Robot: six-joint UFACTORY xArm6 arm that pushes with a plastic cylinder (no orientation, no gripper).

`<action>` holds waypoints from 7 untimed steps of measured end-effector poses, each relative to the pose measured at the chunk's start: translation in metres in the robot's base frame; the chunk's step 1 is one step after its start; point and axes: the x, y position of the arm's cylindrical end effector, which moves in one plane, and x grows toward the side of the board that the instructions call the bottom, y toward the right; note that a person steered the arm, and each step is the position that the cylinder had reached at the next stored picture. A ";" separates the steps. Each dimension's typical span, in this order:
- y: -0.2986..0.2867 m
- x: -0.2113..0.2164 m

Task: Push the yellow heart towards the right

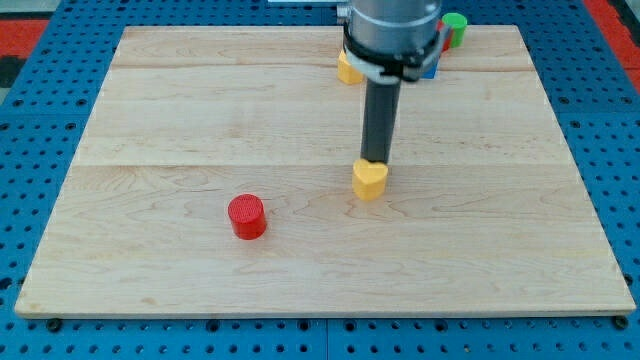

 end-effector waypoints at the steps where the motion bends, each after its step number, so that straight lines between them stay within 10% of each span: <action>1: -0.052 -0.009; 3: -0.125 0.035; 7: 0.007 0.005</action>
